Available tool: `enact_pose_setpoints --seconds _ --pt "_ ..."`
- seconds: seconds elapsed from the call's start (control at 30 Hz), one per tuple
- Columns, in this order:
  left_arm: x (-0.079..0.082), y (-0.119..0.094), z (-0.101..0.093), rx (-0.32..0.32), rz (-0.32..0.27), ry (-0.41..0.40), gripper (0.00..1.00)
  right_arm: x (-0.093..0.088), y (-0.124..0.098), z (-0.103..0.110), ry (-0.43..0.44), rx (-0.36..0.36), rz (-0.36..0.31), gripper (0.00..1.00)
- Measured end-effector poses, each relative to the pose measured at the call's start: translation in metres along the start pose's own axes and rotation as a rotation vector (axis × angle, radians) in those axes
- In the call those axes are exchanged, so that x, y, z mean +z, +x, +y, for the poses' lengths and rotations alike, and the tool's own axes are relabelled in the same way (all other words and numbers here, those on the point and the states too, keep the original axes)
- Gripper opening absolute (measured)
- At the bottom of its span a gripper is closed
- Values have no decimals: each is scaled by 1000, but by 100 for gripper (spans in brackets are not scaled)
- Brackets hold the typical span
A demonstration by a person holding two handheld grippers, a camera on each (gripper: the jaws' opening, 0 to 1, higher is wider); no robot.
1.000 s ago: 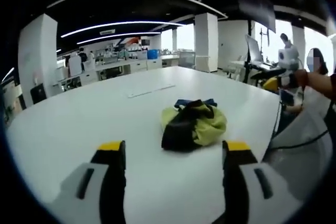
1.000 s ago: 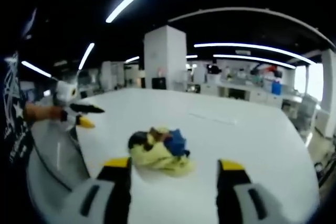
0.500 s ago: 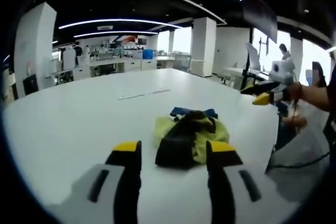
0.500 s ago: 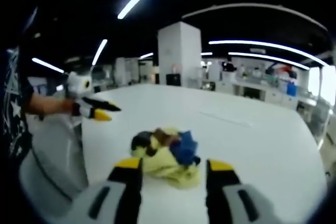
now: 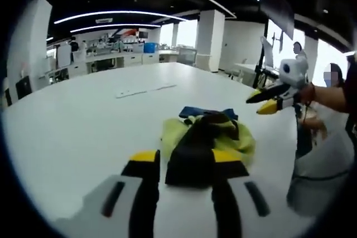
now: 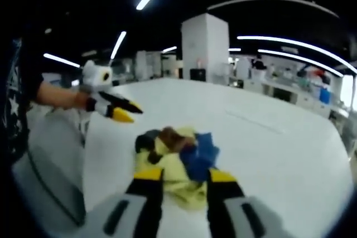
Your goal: Fold the garment on the visible template until the final outline fits inside the template.
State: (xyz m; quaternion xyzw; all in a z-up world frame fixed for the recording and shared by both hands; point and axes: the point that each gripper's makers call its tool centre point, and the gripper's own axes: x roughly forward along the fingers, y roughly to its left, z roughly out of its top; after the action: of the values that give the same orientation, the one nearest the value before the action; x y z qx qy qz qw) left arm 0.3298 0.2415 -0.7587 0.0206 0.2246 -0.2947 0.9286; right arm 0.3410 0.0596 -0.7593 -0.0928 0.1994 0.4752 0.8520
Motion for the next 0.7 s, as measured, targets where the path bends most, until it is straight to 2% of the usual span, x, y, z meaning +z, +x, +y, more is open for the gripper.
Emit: enact_pose_setpoints --seconds 0.27,0.5,0.7 --pt "-10 23 6 -17 49 11 24 -8 19 -10 4 20 29 18" --pt "-30 39 10 -56 91 5 22 -17 29 -13 4 34 61 14" --pt "-45 43 2 -82 175 25 14 -23 31 -14 0 32 81 9"
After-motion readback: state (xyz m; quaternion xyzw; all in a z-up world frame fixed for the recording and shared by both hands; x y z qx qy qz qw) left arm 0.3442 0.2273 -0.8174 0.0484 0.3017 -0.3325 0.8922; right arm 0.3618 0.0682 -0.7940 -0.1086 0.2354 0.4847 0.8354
